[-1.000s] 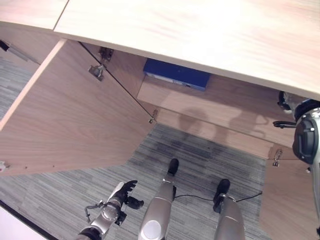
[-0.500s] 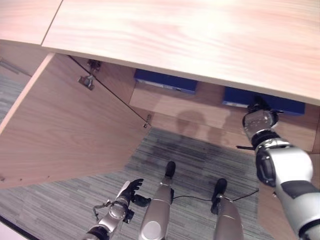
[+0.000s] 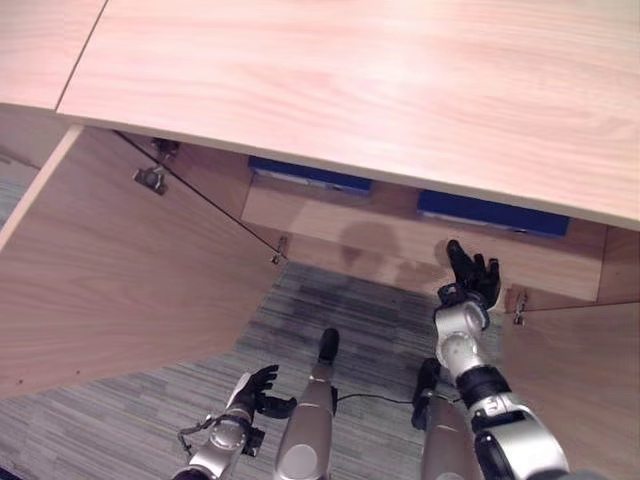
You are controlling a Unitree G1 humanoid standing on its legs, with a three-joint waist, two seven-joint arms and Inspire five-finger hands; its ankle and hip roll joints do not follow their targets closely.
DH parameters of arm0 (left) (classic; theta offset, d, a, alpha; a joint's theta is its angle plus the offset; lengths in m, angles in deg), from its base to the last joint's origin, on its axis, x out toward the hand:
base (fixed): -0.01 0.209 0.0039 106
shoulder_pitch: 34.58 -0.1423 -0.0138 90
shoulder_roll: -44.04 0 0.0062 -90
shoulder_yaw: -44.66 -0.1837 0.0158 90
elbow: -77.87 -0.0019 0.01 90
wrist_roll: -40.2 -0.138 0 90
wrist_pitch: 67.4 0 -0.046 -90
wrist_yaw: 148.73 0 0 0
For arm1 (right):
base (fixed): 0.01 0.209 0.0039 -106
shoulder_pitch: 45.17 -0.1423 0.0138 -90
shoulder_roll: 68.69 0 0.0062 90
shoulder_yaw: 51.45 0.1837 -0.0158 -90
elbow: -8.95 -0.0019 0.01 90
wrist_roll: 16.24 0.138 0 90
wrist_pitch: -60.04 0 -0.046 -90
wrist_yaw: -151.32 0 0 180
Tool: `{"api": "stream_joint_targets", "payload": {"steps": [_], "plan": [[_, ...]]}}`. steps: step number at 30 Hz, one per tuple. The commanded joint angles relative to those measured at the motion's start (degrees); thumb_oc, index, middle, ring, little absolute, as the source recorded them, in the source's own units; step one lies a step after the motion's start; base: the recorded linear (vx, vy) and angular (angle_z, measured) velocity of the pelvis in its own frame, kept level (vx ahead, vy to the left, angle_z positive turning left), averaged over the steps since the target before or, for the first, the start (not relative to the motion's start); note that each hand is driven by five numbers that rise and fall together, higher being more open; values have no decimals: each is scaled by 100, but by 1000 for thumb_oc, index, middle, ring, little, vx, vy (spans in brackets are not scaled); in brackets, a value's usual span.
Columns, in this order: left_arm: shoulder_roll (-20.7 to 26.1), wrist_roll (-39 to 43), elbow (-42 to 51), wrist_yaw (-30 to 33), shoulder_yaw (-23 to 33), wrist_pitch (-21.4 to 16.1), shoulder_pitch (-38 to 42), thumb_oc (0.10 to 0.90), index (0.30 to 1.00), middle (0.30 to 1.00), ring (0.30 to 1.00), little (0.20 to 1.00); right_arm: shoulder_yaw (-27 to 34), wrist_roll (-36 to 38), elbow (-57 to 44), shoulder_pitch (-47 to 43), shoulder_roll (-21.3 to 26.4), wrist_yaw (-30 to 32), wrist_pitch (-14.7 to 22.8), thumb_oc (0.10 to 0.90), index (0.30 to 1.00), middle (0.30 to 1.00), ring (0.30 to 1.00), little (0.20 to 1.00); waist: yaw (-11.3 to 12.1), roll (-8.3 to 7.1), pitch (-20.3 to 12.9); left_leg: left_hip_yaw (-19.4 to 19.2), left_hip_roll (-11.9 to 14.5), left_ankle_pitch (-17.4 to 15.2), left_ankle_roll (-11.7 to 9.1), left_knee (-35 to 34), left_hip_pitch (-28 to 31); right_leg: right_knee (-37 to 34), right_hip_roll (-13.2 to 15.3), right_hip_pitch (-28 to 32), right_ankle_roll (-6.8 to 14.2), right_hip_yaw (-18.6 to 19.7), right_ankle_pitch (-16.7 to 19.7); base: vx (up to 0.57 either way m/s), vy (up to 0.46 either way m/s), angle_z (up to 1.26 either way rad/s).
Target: Put the empty folder in the office cabinet
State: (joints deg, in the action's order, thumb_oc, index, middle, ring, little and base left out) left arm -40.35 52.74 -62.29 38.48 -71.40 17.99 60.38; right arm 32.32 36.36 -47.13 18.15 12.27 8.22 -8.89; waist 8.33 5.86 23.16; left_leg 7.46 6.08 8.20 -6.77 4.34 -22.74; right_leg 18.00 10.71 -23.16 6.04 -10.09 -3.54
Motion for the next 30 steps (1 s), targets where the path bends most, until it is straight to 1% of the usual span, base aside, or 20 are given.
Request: {"api": "stream_joint_targets", "payload": {"steps": [1,3,5,7,8,9,12,13,14,15,16,17,18,19,20,22,26,28,29,30], "plan": [[182,-411,189,-9,63,-108,-406,800,900,900,900,900,111,-705,-681,353,110,-549,125,800,900,900,900,900,-58,47,145,23,293,64,-273,-461,109,-66,165,745,333,49,-629,0,0,0],[205,-539,211,-48,146,-186,-437,800,900,900,900,900,40,-957,-689,539,190,-749,167,800,900,900,900,900,-102,27,157,-3,307,61,-284,-437,135,-109,159,795,345,58,-609,0,0,0],[209,-593,222,-65,241,-257,-457,800,900,900,900,900,93,-1068,-803,794,278,-1034,208,800,900,900,900,900,-156,16,180,-29,322,52,-295,-420,163,-134,164,826,364,59,-589,-7,25,-3],[193,-626,219,-132,329,-339,-499,800,900,900,900,900,-28,-1361,-885,992,420,-1273,173,400,300,300,300,300,-195,-2,184,-42,339,45,-307,-393,179,-163,165,857,380,70,-567,0,0,0],[200,-686,164,-135,397,-381,-506,800,900,900,900,900,-160,-1802,-1050,1037,647,-1291,130,400,300,300,300,300,-219,-21,202,-53,351,41,-315,-348,168,-175,173,854,392,83,-532,0,0,0],[194,-689,162,-134,399,-383,-510,800,900,900,900,900,-165,-1816,-1064,1046,647,-1279,123,400,300,300,300,300,-223,-18,201,-53,351,39,-315,-345,168,-174,173,854,392,84,-532,0,0,0],[178,-807,50,-155,503,-462,-563,800,900,900,900,900,-357,-2965,-1459,1184,1139,-1239,-46,400,300,300,300,300,-256,-65,228,-66,356,-6,-324,-267,186,-114,204,871,403,109,-588,-7,13,-4],[171,-824,22,-158,515,-489,-554,800,900,900,900,900,-399,-3349,-1562,1162,1296,-1170,-98,400,300,300,300,300,-253,-53,218,-57,369,18,-320,-248,144,-145,188,854,408,110,-534,-16,10,-3],[169,-823,12,-171,533,-526,-555,800,900,900,900,900,-463,-3878,-1560,1057,1513,-1044,-193,400,300,300,300,300,-245,-57,226,-55,364,10,-323,-223,141,-130,196,858,412,116,-540,-28,10,-4],[194,-798,74,-231,535,-603,-585,800,900,900,900,900,-549,-4635,-1435,793,1892,-885,-385,400,300,300,300,300,-201,-49,210,-45,362,10,-326,-197,117,-137,202,865,417,93,-526,-12,1,-3],[190,-797,75,-233,538,-603,-582,800,900,900,900,900,-555,-4646,-1426,780,1891,-876,-385,400,300,300,300,300,-204,-44,213,-44,363,9,-326,-194,115,-138,200,865,417,92,-525,0,0,0],[225,-830,89,-281,530,-616,-580,800,900,900,900,900,-544,-4955,-1251,581,2047,-803,-558,400,300,300,300,300,-161,-41,203,-29,360,8,-324,-183,96,-145,204,868,420,83,-519,0,0,0],[223,-830,88,-281,532,-615,-574,800,900,900,900,900,-547,-4959,-1241,568,2046,-799,-558,400,300,300,300,300,-162,-39,208,-28,361,7,-324,-181,94,-145,203,866,420,83,-518,0,0,0],[246,-858,74,-318,522,-640,-561,800,900,900,900,900,-551,-5257,-970,324,2221,-704,-679,400,300,300,300,300,-89,-27,191,-4,352,6,-320,-169,74,-146,216,867,424,60,-515,0,0,0],[251,-858,69,-328,520,-654,-556,800,900,900,900,900,-548,-5329,-890,234,2279,-677,-706,400,300,300,300,300,-72,-19,191,7,345,7,-319,-159,60,-142,219,866,424,54,-518,0,0,0],[258,-865,72,-342,499,-668,-546,800,900,900,900,900,-522,-5332,-749,107,2316,-645,-735,400,300,300,300,300,-44,-7,185,23,332,8,-316,-151,42,-134,224,870,424,45,-518,0,0,0],[343,-859,75,-405,402,-694,-500,800,900,900,900,900,-516,-5276,-223,-596,2576,-558,-840,400,300,300,300,300,85,35,194,76,284,19,-301,-149,-8,-121,232,856,418,18,-515,-9,0,3],[353,-858,65,-409,378,-701,-472,800,900,900,900,900,-530,-5206,-72,-775,2626,-536,-836,400,300,300,300,300,107,38,204,88,280,21,-299,-148,-25,-123,235,852,419,14,-512,-16,-3,8],[415,-851,62,-410,300,-716,-413,800,900,900,900,900,-536,-5023,282,-1176,2762,-499,-859,400,300,300,300,300,185,70,214,106,249,53,-299,-168,-66,-127,249,845,415,-15,-512,-12,-1,6],[411,-849,59,-411,303,-716,-402,800,900,900,900,900,-546,-5015,305,-1202,2768,-501,-849,400,300,300,300,300,181,73,223,108,248,55,-299,-168,-69,-125,249,841,415,-16,-513,-1,-12,10]]}}
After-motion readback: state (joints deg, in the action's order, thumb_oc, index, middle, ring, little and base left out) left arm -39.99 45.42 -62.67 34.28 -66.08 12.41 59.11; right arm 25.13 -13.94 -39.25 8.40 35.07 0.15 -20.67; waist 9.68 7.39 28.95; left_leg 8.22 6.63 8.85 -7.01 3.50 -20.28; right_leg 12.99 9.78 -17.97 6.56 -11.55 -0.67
